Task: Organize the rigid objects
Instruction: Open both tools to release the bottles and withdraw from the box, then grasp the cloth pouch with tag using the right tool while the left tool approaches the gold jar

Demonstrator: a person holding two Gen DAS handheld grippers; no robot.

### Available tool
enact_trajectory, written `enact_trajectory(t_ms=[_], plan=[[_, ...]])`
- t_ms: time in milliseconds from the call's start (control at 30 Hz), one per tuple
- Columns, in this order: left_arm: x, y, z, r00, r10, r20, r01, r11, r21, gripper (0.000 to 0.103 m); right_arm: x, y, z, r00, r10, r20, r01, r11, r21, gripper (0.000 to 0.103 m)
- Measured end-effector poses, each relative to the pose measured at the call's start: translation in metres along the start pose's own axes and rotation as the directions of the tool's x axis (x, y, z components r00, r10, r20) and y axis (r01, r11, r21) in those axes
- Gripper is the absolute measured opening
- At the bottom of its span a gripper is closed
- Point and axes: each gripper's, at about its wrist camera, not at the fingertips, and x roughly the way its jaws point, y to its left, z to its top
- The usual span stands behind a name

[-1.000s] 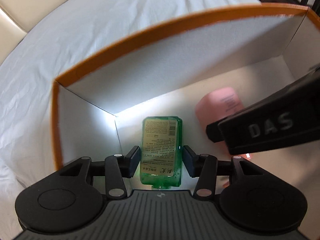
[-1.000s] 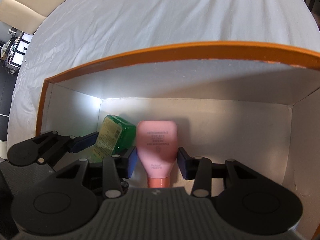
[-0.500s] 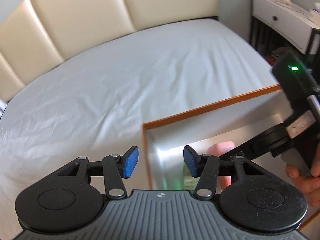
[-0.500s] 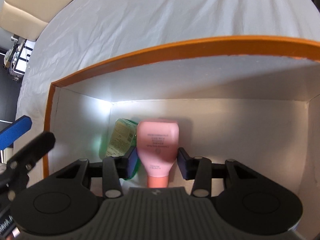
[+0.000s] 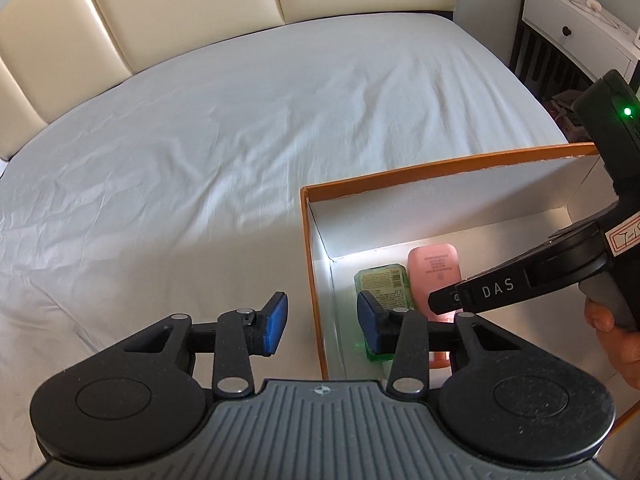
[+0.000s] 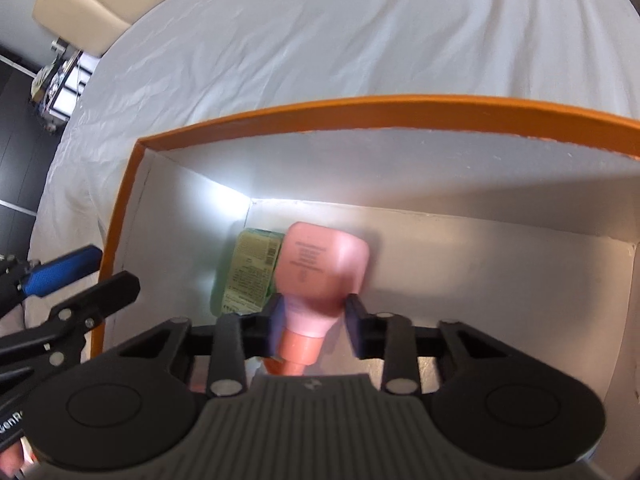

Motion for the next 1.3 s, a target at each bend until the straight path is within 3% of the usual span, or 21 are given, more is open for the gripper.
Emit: enact_trajectory(t_ms=[233,433,533,700,767,867,1000,1133,1300], plan=[[-0.013,-0.001,-0.008,0.998,-0.037,0.041,0.036,0.999,0.020,0.048,0.007,0.004,-0.005,0.999,0.017,-0.028,-0.019,0.999,-0.042,0.025],[-0.038,0.002,-0.019,0.991,-0.112,0.070,0.111,0.993,0.029,0.048,-0.018,0.010,-0.012,0.999,0.012,0.050,-0.005,0.991,-0.131,0.026],[-0.061,-0.008,-0.027,0.980,-0.169,0.105,0.157,0.982,0.109,0.048,-0.042,0.025,-0.023,0.992,-0.015,0.127,0.044,0.973,-0.226,0.039],[-0.088,-0.015,-0.047,0.971,-0.217,0.104,0.192,0.960,0.204,0.048,-0.082,0.047,-0.046,0.977,0.009,0.213,0.061,0.944,-0.323,0.042],[-0.093,-0.014,-0.056,0.967,-0.242,0.083,0.218,0.948,0.230,0.048,-0.100,0.053,-0.060,0.964,0.004,0.268,0.093,0.931,-0.352,0.048],[-0.095,-0.014,-0.071,0.955,-0.294,0.034,0.272,0.917,0.292,0.048,-0.116,0.066,-0.080,0.951,0.040,0.307,0.089,0.915,-0.393,0.049],[-0.088,-0.023,-0.099,0.934,-0.339,-0.113,0.357,0.858,0.369,0.049,-0.128,0.078,-0.111,0.942,0.067,0.329,0.092,0.891,-0.444,0.049],[-0.075,-0.039,-0.135,0.914,-0.323,-0.248,0.403,0.798,0.448,0.049,-0.117,0.086,-0.144,0.962,0.055,0.267,0.075,0.888,-0.454,0.048],[-0.045,-0.052,-0.170,0.865,-0.307,-0.397,0.466,0.785,0.408,0.049,-0.089,0.085,-0.185,0.990,0.050,0.130,0.006,0.917,-0.398,0.048]])
